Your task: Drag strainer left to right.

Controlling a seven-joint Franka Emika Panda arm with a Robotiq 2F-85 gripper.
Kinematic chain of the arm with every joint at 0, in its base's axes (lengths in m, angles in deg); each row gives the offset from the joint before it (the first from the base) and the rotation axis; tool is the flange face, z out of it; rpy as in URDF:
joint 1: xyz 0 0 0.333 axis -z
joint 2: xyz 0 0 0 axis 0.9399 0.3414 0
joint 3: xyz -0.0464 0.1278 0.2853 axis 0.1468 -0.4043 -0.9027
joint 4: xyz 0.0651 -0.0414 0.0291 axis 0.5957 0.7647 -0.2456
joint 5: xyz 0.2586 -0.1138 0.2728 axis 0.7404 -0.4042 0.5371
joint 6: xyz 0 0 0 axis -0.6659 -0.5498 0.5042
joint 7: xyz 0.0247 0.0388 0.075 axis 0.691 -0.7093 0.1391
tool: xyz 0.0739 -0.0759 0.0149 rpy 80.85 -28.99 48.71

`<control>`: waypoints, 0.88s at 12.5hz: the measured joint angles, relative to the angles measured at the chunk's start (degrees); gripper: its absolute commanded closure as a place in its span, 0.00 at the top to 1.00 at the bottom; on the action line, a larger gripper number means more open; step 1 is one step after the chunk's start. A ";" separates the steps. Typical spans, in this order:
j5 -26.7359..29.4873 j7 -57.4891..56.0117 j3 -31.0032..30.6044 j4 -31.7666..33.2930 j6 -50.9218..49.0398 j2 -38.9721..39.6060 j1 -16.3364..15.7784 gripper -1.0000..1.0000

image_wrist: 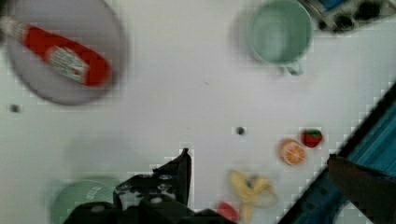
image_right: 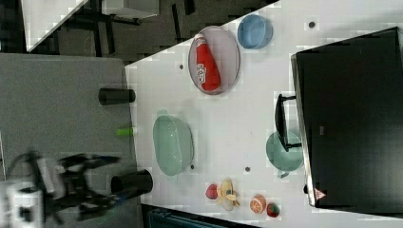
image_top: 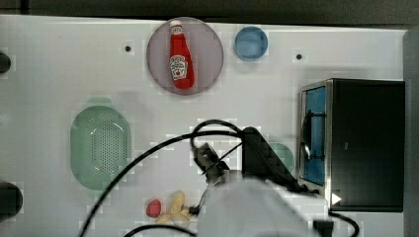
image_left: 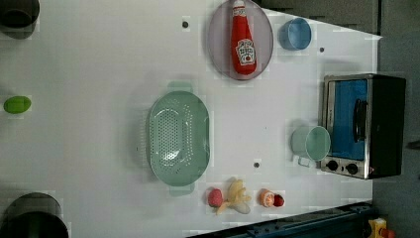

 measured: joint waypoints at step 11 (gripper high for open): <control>1.48 41.83 -33.71 -0.45 21.77 25.59 -3.77 1.00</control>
